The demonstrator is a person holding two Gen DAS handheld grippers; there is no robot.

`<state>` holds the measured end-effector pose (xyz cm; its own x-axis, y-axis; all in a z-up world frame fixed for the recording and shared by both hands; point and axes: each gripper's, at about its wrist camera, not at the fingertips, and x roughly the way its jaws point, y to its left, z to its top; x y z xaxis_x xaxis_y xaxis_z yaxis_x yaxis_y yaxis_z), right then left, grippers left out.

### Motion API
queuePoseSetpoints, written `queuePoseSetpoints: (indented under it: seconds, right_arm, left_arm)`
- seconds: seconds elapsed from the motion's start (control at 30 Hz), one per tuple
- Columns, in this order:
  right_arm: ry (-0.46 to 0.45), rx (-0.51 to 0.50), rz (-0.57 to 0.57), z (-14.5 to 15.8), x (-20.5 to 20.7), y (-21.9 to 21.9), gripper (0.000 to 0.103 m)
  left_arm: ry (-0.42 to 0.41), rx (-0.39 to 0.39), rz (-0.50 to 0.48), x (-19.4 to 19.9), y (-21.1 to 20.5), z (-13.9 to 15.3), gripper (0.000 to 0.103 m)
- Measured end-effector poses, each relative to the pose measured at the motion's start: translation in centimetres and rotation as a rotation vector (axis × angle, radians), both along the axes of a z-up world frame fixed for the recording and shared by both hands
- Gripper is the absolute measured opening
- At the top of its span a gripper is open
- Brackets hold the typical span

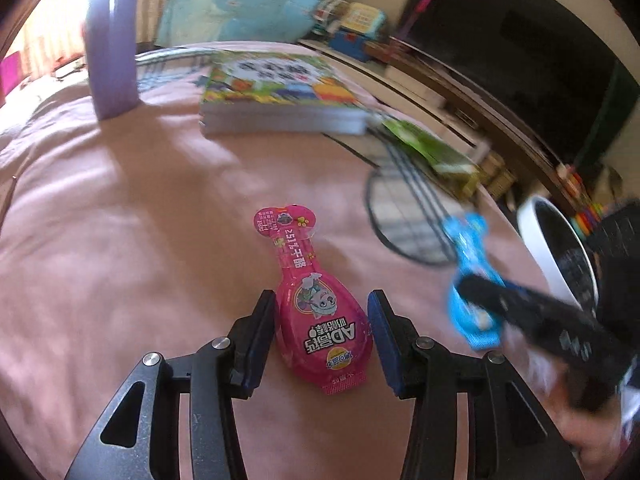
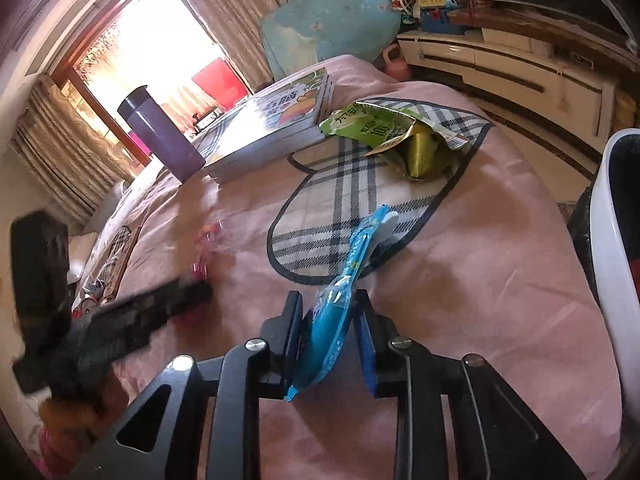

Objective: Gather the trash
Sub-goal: 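Carry the pink and blue milk bottles over the bin with both tools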

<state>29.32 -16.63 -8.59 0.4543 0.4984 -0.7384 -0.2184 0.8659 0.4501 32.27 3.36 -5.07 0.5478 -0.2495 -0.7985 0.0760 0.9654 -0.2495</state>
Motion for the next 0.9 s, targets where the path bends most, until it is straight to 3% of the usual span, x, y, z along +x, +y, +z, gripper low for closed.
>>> queuePoseSetpoints:
  seconds: [0.37, 0.9]
  right_arm:
    - [-0.052, 0.048, -0.047, 2.4, -3.6, -3.6, 0.018]
    - [-0.135, 0.105, -0.180, 5.9, -9.4, -12.8, 0.017]
  left_arm:
    - [-0.046, -0.035, -0.112, -3.9, -3.0, 2.6, 0.045]
    - [-0.087, 0.016, -0.280, -6.1, -11.5, 5.6, 0.045]
